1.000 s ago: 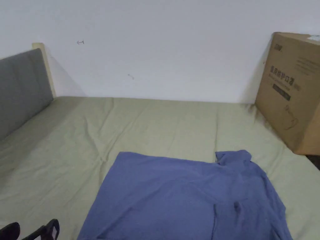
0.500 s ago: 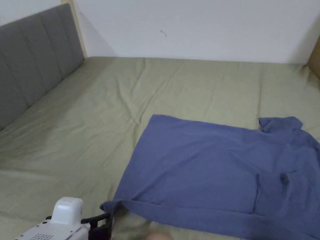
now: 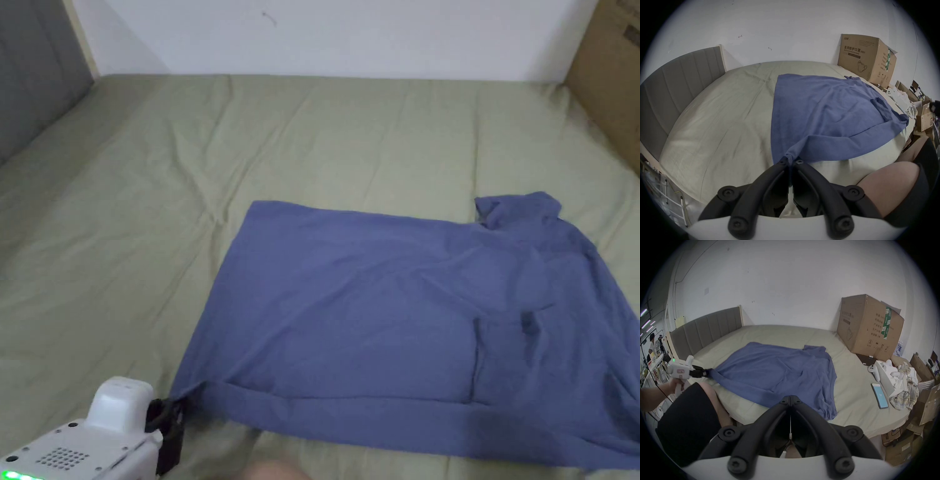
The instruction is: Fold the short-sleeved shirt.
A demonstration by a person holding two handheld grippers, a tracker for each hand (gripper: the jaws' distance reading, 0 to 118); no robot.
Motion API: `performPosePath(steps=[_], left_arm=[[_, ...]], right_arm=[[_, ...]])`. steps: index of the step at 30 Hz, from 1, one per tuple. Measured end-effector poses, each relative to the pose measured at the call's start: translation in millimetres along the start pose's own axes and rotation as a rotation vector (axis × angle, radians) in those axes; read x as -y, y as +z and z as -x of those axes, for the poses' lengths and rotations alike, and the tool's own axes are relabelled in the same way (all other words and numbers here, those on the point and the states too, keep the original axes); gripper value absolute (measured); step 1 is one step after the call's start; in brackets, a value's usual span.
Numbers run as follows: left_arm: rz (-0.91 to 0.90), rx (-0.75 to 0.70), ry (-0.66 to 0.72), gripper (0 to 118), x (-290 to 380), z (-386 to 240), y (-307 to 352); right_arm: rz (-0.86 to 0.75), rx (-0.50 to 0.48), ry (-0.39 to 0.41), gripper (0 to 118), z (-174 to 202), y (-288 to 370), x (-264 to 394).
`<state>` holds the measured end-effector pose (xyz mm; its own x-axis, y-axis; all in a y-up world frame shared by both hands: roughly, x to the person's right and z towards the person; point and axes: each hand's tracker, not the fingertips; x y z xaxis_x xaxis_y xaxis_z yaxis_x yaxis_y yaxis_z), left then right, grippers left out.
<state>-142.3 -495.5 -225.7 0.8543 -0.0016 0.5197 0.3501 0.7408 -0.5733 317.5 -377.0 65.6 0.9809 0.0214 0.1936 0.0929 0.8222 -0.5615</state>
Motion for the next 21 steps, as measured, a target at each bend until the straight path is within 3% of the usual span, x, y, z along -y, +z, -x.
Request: performPosePath(steps=[6, 7, 10, 11, 15, 16, 18, 19, 21], left_arm=[[-0.049, 0.026, 0.099, 2, -12, 6, 12], [-0.052, 0.030, 0.109, 2, -13, 6, 13], [-0.054, 0.034, 0.121, 3, -9, 16, 4], [-0.052, 0.034, 0.121, 3, -8, 18, 2], [-0.035, 0.013, 0.079, 2, -10, 10, 0], [-0.034, 0.011, 0.078, 2, -10, 11, 0], [-0.031, 0.018, 0.092, 3, -14, 7, 1], [-0.031, 0.020, 0.099, 2, -14, 8, 1], [-0.030, 0.017, 0.112, 3, -15, 8, 1]], right_arm=[[0.230, 0.114, 0.022, 1, -42, -68, 14], [0.270, 0.150, 0.040, 18, -49, -81, 18], [0.236, 0.134, 0.047, 96, -68, -109, 32], [0.250, 0.122, 0.042, 98, -67, -112, 31], [0.336, 0.133, 0.040, 96, -83, -144, 45], [0.359, 0.102, 0.028, 82, -84, -146, 47], [0.319, 0.085, 0.009, 15, -84, -142, 49], [0.313, 0.078, 0.010, 5, -85, -142, 50], [0.315, 0.077, 0.026, 5, -83, -141, 51]])
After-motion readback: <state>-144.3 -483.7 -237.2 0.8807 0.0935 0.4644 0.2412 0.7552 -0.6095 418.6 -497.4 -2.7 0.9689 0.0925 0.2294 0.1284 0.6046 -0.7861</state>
